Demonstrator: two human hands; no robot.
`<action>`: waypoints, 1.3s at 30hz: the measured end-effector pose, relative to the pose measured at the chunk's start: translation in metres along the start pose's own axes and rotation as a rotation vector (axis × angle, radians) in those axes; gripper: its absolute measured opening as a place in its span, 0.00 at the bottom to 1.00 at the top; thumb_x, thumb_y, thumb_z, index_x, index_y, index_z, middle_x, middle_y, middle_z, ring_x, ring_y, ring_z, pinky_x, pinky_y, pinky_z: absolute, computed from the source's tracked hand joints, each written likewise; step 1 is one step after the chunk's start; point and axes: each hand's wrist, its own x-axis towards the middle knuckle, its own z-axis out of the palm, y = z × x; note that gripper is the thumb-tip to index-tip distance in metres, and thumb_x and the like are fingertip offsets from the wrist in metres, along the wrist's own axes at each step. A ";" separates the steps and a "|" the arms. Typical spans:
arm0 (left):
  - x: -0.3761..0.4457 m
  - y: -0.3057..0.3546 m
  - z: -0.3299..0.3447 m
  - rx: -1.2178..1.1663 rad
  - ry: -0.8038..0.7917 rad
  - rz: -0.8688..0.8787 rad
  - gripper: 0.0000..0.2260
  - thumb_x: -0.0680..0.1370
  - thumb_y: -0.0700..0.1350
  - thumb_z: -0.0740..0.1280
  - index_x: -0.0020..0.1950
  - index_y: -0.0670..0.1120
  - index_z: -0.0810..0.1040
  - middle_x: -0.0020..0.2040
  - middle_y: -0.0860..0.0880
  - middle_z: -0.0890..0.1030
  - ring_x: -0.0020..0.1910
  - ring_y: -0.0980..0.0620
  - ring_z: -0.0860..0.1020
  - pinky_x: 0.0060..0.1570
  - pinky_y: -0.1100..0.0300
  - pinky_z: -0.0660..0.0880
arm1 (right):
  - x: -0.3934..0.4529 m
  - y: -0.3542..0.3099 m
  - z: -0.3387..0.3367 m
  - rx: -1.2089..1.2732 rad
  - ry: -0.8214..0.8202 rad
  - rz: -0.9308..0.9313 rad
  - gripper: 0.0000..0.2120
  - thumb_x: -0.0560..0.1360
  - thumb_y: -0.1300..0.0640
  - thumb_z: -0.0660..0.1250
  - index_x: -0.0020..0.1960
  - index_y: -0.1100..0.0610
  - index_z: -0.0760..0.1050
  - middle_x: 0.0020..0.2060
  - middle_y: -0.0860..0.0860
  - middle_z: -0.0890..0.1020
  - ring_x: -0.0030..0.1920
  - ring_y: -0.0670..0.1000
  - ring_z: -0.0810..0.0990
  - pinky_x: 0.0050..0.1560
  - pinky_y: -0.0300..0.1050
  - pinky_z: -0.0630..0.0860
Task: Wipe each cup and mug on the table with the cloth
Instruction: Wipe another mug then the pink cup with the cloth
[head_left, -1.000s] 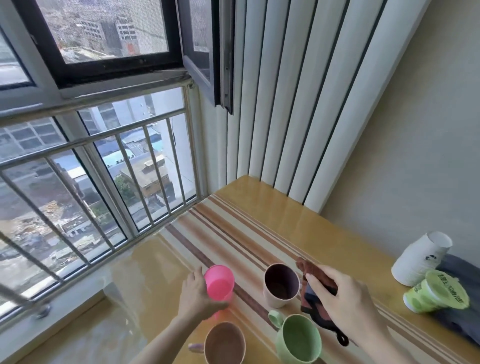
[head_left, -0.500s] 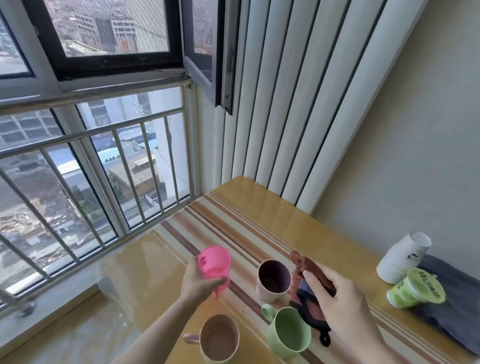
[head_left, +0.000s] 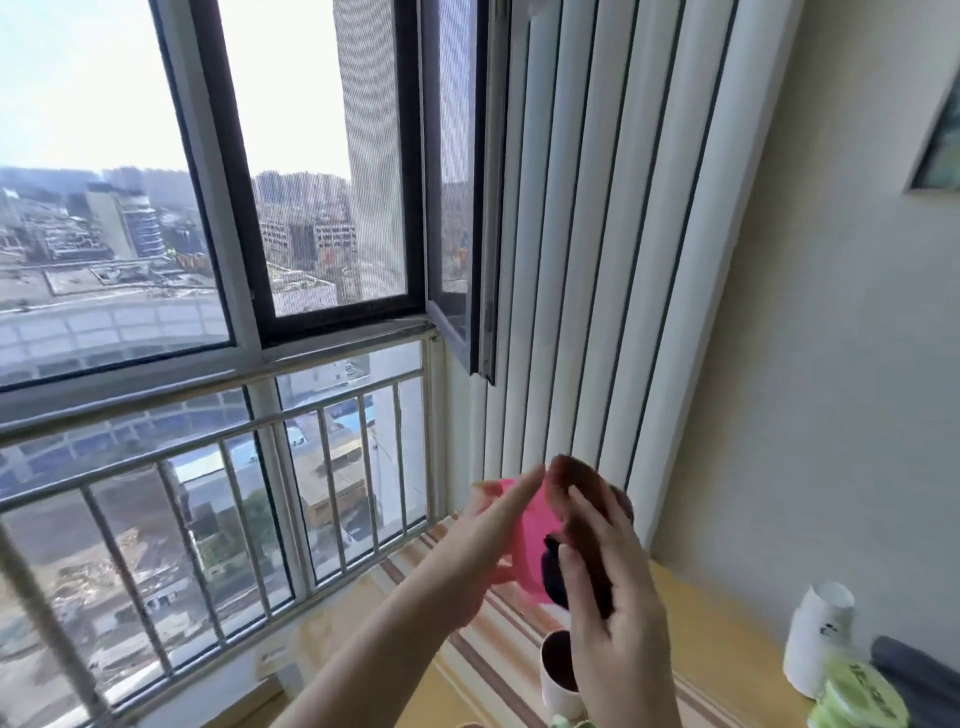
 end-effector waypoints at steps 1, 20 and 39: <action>-0.005 0.007 0.007 0.022 0.000 0.024 0.27 0.74 0.66 0.66 0.63 0.47 0.73 0.56 0.41 0.83 0.55 0.44 0.83 0.58 0.46 0.82 | -0.001 -0.004 0.002 -0.047 0.017 -0.023 0.21 0.80 0.43 0.58 0.72 0.41 0.68 0.76 0.38 0.64 0.76 0.41 0.61 0.72 0.36 0.62; -0.021 0.025 0.047 0.098 0.022 0.379 0.27 0.77 0.71 0.55 0.65 0.56 0.79 0.54 0.37 0.83 0.52 0.37 0.84 0.50 0.44 0.84 | 0.039 -0.022 -0.063 0.457 -0.027 0.162 0.25 0.76 0.42 0.54 0.73 0.37 0.65 0.54 0.42 0.81 0.53 0.46 0.81 0.56 0.47 0.80; -0.039 0.041 0.078 0.035 0.112 0.476 0.34 0.59 0.63 0.76 0.59 0.51 0.72 0.52 0.45 0.82 0.48 0.49 0.85 0.48 0.49 0.85 | 0.026 -0.046 -0.068 0.544 0.112 0.015 0.23 0.79 0.50 0.54 0.73 0.39 0.66 0.69 0.41 0.75 0.66 0.44 0.77 0.57 0.33 0.76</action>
